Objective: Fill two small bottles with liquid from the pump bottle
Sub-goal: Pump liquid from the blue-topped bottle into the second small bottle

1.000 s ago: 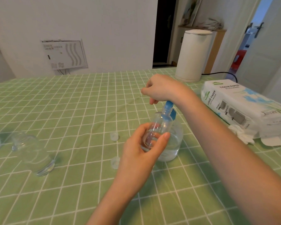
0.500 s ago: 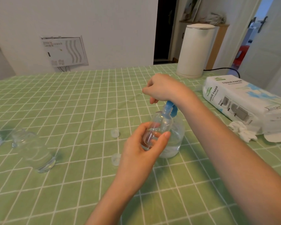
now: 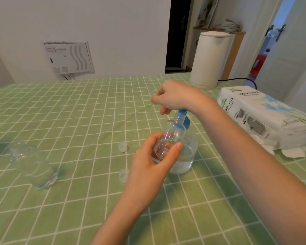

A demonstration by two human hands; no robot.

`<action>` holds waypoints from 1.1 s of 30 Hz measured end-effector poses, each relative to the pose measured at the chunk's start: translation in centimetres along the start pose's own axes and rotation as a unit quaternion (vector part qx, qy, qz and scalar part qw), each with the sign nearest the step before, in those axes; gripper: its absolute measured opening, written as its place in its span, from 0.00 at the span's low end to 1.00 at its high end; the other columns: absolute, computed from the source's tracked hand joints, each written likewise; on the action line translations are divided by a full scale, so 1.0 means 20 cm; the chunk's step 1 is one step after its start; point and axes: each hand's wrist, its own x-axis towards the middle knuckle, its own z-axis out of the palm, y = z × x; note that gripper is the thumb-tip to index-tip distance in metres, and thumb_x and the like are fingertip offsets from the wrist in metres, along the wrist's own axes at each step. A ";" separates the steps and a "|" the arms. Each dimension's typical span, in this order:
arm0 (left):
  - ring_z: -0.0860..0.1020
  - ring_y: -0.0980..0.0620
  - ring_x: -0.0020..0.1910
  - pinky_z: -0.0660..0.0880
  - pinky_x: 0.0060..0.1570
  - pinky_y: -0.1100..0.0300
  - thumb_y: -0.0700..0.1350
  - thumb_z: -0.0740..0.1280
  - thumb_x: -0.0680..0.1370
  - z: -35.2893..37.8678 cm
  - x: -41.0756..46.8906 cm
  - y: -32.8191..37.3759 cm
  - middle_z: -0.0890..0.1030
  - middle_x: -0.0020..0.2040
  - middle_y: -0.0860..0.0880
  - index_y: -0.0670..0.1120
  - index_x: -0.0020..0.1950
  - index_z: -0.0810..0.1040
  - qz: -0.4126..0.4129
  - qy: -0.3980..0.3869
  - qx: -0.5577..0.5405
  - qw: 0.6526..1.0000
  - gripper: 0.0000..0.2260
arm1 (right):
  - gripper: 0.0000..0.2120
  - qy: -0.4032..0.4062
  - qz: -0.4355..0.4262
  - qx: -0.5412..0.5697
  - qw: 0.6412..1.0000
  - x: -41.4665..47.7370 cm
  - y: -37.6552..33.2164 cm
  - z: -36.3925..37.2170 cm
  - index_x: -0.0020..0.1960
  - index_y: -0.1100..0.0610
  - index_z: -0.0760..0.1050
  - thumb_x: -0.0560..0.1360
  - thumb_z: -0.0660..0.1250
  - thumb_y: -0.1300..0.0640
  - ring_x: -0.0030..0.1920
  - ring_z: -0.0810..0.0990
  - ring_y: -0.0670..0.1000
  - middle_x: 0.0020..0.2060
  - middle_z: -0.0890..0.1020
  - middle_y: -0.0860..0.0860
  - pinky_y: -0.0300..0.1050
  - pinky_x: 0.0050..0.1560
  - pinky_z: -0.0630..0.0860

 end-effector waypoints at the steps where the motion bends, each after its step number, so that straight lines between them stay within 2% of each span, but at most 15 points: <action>1: 0.75 0.65 0.27 0.70 0.29 0.72 0.56 0.68 0.68 0.00 0.00 0.00 0.80 0.33 0.60 0.56 0.49 0.78 0.000 0.000 0.004 1.000 0.12 | 0.16 0.001 0.002 0.008 1.000 0.00 0.00 0.00 0.57 0.63 0.78 0.79 0.59 0.53 0.50 0.84 0.55 0.42 0.86 0.54 0.44 0.46 0.77; 5: 0.75 0.65 0.29 0.71 0.30 0.70 0.57 0.68 0.67 0.00 0.00 -0.01 0.81 0.35 0.59 0.56 0.49 0.78 -0.001 0.001 0.003 1.000 0.13 | 0.15 -0.018 0.022 0.021 0.999 0.00 0.00 0.01 0.56 0.62 0.77 0.79 0.57 0.54 0.52 0.83 0.56 0.38 0.85 0.52 0.45 0.49 0.77; 8: 0.75 0.65 0.30 0.71 0.30 0.70 0.57 0.68 0.67 0.00 0.00 -0.01 0.81 0.35 0.59 0.56 0.49 0.78 0.001 -0.001 0.002 1.000 0.12 | 0.16 -0.027 0.035 0.034 0.998 0.00 0.00 0.02 0.59 0.63 0.75 0.79 0.56 0.55 0.51 0.83 0.57 0.37 0.84 0.51 0.47 0.54 0.77; 14: 0.78 0.62 0.33 0.75 0.35 0.67 0.59 0.67 0.67 0.00 -0.01 -0.04 0.83 0.38 0.56 0.61 0.48 0.77 -0.004 -0.001 0.019 1.000 0.11 | 0.16 -0.041 0.043 0.037 0.998 0.00 0.02 0.05 0.60 0.64 0.73 0.80 0.55 0.56 0.53 0.83 0.58 0.40 0.85 0.53 0.49 0.55 0.76; 22: 0.77 0.63 0.32 0.73 0.32 0.69 0.59 0.67 0.67 0.00 -0.01 -0.03 0.83 0.39 0.57 0.61 0.48 0.77 -0.005 -0.002 0.013 1.000 0.12 | 0.16 -0.021 0.034 0.028 0.999 0.01 0.03 0.05 0.60 0.64 0.75 0.80 0.56 0.56 0.50 0.83 0.57 0.45 0.85 0.56 0.49 0.54 0.78; 25: 0.75 0.65 0.29 0.71 0.30 0.71 0.57 0.68 0.68 0.00 -0.01 -0.02 0.82 0.36 0.58 0.59 0.48 0.78 -0.003 0.000 -0.001 1.000 0.10 | 0.16 -0.016 0.031 0.023 0.999 0.01 0.02 0.01 0.60 0.64 0.75 0.79 0.56 0.57 0.50 0.83 0.57 0.44 0.85 0.55 0.48 0.51 0.77; 33: 0.75 0.66 0.28 0.70 0.28 0.73 0.56 0.68 0.68 0.00 0.00 -0.01 0.80 0.33 0.61 0.57 0.49 0.78 0.002 -0.005 -0.001 1.000 0.11 | 0.15 -0.031 0.033 0.040 0.998 0.00 0.01 0.01 0.58 0.64 0.75 0.79 0.56 0.58 0.52 0.83 0.58 0.35 0.83 0.51 0.51 0.56 0.78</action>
